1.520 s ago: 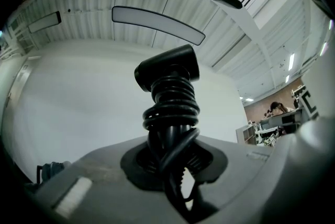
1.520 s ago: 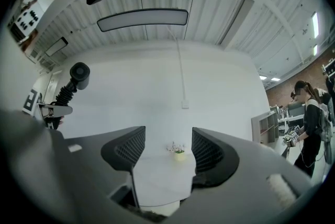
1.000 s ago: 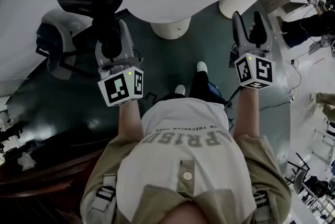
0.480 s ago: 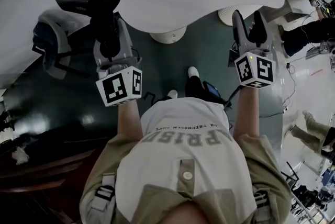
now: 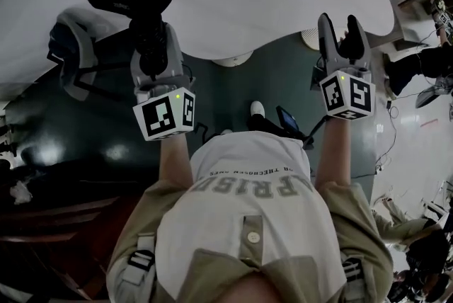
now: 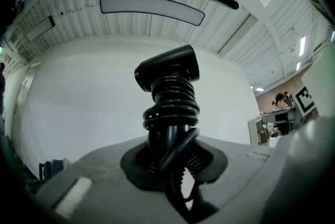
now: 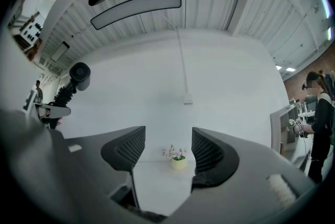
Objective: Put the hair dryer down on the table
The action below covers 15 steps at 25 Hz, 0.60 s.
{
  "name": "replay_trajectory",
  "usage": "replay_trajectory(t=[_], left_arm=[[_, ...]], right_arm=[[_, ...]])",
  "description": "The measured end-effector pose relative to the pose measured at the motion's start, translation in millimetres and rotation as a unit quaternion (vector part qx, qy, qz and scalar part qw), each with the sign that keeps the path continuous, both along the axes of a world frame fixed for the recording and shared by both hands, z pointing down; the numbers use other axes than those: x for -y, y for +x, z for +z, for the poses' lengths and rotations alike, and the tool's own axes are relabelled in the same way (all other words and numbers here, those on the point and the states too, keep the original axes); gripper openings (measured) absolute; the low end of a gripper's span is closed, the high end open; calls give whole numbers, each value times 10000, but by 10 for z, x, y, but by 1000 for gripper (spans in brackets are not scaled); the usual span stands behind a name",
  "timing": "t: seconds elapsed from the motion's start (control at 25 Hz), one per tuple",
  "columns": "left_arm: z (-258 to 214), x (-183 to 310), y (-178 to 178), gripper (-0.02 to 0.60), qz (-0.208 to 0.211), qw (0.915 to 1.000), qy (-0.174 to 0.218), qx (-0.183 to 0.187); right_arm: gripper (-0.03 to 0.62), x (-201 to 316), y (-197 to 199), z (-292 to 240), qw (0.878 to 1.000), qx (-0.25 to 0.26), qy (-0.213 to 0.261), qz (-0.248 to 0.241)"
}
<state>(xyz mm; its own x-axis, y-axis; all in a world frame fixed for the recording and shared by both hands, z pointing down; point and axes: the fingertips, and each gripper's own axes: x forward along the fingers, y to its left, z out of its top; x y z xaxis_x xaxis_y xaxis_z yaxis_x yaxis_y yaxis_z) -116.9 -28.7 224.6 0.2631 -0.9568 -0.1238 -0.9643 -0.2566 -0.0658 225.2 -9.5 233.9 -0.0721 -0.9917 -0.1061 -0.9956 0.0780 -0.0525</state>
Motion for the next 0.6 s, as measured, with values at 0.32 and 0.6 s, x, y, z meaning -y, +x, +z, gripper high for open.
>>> replay_trajectory(t=[0.32,0.6], left_arm=[[60,241,311,86,-234,9997,-50,59],[182,421,717,86,-347,9993,-155,-30]], right_arm=[[282,403,294,85,9997,-81,-19,-242],[282,669,651,210,9989,-114,-110,-439]])
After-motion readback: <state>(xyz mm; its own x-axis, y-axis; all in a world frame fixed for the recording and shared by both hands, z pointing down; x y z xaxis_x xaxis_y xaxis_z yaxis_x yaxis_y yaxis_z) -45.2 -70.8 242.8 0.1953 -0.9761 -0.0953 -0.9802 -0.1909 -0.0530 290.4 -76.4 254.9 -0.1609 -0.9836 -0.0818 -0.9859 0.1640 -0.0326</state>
